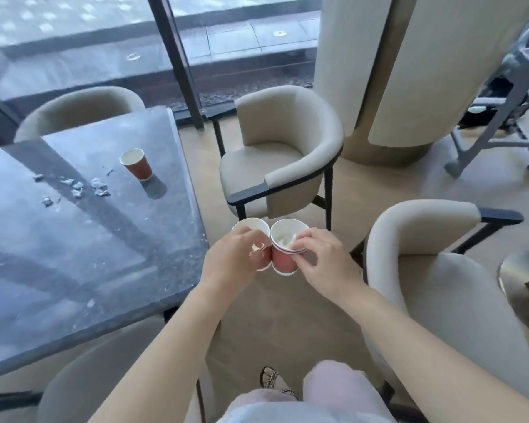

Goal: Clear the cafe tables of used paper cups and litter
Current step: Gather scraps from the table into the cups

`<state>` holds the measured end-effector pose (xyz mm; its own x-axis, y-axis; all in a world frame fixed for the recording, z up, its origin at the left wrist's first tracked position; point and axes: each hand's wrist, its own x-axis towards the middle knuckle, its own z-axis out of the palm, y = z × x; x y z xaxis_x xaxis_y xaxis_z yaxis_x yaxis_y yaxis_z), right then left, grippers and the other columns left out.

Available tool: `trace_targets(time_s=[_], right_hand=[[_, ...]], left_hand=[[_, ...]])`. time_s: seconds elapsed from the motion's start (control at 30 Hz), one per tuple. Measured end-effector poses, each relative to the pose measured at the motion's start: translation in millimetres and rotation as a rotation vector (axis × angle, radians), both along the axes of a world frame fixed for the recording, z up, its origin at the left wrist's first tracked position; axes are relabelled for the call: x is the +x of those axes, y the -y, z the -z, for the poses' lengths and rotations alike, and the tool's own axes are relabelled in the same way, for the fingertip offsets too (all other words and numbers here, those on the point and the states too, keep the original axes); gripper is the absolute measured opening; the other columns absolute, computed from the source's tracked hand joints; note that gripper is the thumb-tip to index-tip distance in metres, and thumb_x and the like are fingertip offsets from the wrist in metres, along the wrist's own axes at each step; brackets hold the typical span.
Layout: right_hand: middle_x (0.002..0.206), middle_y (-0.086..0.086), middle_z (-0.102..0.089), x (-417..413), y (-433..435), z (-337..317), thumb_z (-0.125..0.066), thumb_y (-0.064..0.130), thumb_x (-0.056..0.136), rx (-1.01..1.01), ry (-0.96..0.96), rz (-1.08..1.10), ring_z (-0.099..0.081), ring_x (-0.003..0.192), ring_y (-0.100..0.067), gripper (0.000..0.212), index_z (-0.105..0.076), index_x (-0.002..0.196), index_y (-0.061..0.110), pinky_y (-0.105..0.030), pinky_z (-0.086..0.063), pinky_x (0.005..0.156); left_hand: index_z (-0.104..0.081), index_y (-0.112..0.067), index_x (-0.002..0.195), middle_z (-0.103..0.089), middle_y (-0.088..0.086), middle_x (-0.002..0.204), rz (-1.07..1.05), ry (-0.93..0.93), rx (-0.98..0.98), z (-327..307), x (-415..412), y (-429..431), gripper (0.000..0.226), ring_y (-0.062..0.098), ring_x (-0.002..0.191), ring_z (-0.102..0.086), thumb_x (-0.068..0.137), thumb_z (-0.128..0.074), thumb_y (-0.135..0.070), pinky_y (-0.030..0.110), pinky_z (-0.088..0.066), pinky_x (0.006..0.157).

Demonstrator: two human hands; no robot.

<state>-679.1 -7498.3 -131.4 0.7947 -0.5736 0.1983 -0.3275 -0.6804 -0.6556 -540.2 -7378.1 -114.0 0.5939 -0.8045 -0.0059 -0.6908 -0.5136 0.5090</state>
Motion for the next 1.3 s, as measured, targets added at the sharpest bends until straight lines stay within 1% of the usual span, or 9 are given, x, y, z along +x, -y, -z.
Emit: trace_targets(time_s=[0.13,0.27,0.4,0.6,0.73,0.8,0.9,1.07,1.3], right_hand=[[0.094,0.003,-0.065,57,8,2,-0.072,0.009,0.073,-0.007,-0.017,-0.129,-0.058,0.092,-0.019,0.013,-0.071,0.084,0.015,-0.022,-0.042,0.08],[0.094,0.0,-0.066,120,13,8,-0.072,0.007,0.071,0.027,-0.031,-0.275,-0.058,0.09,-0.02,0.013,-0.07,0.083,0.013,-0.011,-0.033,0.076],[0.099,-0.001,-0.065,190,21,20,-0.072,0.008,0.072,0.071,-0.065,-0.444,-0.056,0.095,-0.017,0.013,-0.07,0.083,0.013,-0.009,-0.03,0.079],[0.098,-0.001,-0.064,282,36,31,-0.07,0.009,0.073,0.074,-0.098,-0.686,-0.056,0.097,-0.021,0.01,-0.068,0.082,0.011,-0.024,-0.041,0.082],[0.099,0.002,-0.063,331,39,38,-0.069,0.012,0.075,0.056,-0.098,-0.814,-0.055,0.097,-0.021,0.008,-0.067,0.083,0.013,-0.035,-0.047,0.08],[0.1,0.0,-0.063,351,37,41,-0.068,0.011,0.076,0.051,-0.108,-0.873,-0.055,0.099,-0.022,0.009,-0.068,0.085,0.012,-0.037,-0.047,0.081],[0.102,0.0,-0.063,376,31,47,-0.067,0.008,0.077,0.041,-0.12,-0.933,-0.053,0.101,-0.022,0.012,-0.069,0.088,0.011,-0.032,-0.045,0.081],[0.102,0.002,-0.061,419,11,55,-0.064,0.004,0.075,0.022,-0.17,-0.953,-0.051,0.101,-0.02,0.012,-0.067,0.085,0.011,-0.024,-0.039,0.078],[0.102,-0.004,-0.06,469,-19,60,-0.058,0.001,0.077,-0.032,-0.227,-0.912,-0.047,0.1,-0.025,0.009,-0.064,0.083,0.005,-0.038,-0.045,0.075]], left_hand=[[-0.062,-0.039,0.083,-0.056,-0.021,0.095,-0.126,-0.003,-0.019,2,41,-8,0.02,0.008,0.075,-0.057,0.078,-0.061,-0.02,0.025,-0.04,0.061],[-0.062,-0.038,0.083,-0.051,-0.026,0.092,-0.266,-0.023,-0.097,5,80,-19,0.024,0.005,0.073,-0.05,0.075,-0.064,-0.016,0.021,-0.035,0.061],[-0.065,-0.038,0.081,-0.055,-0.023,0.094,-0.43,-0.037,-0.052,14,121,-28,0.022,0.005,0.069,-0.05,0.077,-0.062,-0.016,0.015,-0.032,0.057],[-0.068,-0.027,0.086,-0.055,-0.022,0.1,-0.559,-0.043,-0.021,20,173,-25,0.026,0.003,0.076,-0.048,0.076,-0.058,-0.005,0.018,-0.036,0.065],[-0.065,-0.026,0.09,-0.055,-0.015,0.108,-0.637,-0.065,0.048,27,201,-20,0.019,0.007,0.075,-0.049,0.08,-0.06,-0.011,0.027,-0.047,0.071],[-0.064,-0.026,0.094,-0.055,-0.015,0.113,-0.628,-0.066,0.115,30,212,-24,0.02,0.012,0.085,-0.055,0.083,-0.057,-0.011,0.032,-0.049,0.074],[-0.062,-0.029,0.098,-0.054,-0.019,0.118,-0.631,-0.03,0.209,33,232,-36,0.023,0.01,0.103,-0.054,0.086,-0.053,-0.012,0.021,-0.041,0.074],[-0.063,-0.027,0.101,-0.059,-0.005,0.108,-0.711,0.021,0.248,40,273,-54,0.023,0.02,0.102,-0.054,0.087,-0.049,-0.014,0.035,-0.049,0.074],[-0.062,-0.026,0.093,-0.059,-0.003,0.097,-0.758,0.057,0.216,63,325,-73,0.023,0.021,0.093,-0.054,0.084,-0.049,-0.009,0.032,-0.044,0.064]])
